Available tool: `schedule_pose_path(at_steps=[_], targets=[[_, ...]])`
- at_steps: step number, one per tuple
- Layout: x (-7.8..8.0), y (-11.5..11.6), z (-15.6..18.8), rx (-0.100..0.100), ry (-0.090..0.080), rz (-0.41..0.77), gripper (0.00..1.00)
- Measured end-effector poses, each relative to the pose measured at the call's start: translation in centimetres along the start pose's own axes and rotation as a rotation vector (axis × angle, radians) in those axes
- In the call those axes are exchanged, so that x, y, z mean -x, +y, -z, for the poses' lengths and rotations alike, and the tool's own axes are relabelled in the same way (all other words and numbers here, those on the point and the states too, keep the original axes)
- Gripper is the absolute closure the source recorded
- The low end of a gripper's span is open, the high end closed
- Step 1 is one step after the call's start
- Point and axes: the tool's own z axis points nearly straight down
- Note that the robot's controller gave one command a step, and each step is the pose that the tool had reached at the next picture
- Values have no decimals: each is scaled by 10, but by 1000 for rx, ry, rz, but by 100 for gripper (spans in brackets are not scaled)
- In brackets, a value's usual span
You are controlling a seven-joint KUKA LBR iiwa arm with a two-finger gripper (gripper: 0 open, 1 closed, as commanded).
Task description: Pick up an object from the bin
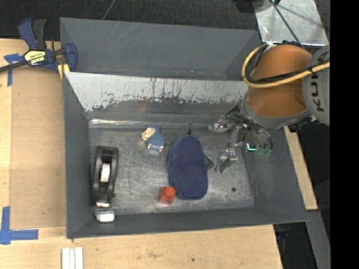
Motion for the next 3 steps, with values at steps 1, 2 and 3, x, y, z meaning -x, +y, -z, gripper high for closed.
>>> schedule_pose_path(at_steps=[1,2,3], targets=[[30,65,-83,-9,-1,343,0],[31,65,-82,-10,-2,342,100],[39,59,43,-4,-16,510,100]])
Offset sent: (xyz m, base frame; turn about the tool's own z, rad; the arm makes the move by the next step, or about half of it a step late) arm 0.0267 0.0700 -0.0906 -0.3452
